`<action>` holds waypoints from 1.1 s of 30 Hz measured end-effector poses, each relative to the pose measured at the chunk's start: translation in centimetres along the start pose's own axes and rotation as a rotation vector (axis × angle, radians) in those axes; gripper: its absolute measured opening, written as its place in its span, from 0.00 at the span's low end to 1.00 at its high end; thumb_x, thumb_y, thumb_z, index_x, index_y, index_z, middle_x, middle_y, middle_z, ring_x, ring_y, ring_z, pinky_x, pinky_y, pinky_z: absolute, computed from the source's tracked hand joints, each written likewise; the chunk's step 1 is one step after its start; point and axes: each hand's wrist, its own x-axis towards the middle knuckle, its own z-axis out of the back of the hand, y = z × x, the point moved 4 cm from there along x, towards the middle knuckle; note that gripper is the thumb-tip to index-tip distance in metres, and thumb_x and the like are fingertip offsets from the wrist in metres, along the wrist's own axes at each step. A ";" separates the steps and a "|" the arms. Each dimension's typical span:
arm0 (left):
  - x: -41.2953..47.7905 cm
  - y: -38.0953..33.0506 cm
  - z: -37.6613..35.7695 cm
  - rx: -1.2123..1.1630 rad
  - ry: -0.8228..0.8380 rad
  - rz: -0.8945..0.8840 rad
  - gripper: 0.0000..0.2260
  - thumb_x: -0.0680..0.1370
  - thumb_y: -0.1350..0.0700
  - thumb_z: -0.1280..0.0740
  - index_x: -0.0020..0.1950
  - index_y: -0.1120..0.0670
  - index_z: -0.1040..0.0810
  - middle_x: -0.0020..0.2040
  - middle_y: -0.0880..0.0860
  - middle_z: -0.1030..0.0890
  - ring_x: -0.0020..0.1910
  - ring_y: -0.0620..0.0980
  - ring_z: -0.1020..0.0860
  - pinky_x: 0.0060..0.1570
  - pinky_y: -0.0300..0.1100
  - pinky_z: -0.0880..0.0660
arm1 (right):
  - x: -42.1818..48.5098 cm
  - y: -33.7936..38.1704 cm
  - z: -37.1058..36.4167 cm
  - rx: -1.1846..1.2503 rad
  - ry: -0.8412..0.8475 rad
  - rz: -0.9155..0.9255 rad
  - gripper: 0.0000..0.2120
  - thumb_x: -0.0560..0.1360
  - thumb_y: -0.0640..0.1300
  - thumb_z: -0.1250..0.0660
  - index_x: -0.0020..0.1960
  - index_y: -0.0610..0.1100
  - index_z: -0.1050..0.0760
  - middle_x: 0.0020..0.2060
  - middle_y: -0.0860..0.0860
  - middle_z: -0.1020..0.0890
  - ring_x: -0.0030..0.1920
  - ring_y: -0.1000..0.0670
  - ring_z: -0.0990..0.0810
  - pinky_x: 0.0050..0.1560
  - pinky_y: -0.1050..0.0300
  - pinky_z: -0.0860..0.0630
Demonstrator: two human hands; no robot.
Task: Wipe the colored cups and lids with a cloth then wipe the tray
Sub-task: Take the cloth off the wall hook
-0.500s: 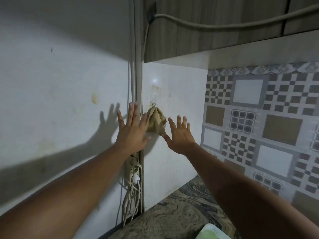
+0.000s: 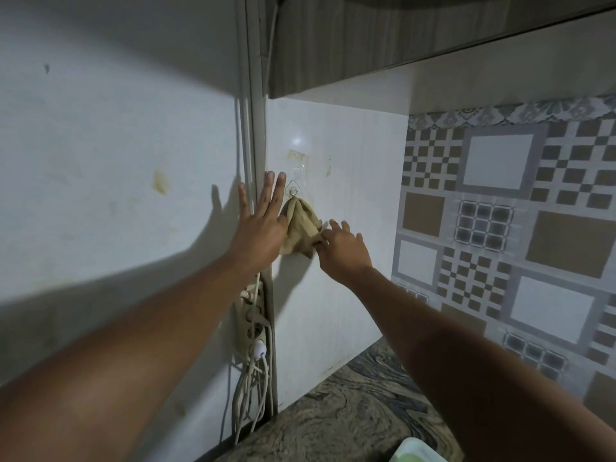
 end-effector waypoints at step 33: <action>1.3 -0.5 10.5 -1.132 0.560 0.802 0.03 0.78 0.60 0.32 0.51 0.58 0.20 0.56 0.56 0.21 0.48 0.62 0.16 0.39 0.58 0.16 | -9.5 -1.2 5.2 1.234 0.404 -0.434 0.21 0.83 0.57 0.42 0.63 0.43 0.23 0.49 0.41 0.13 0.40 0.43 0.13 0.40 0.56 0.20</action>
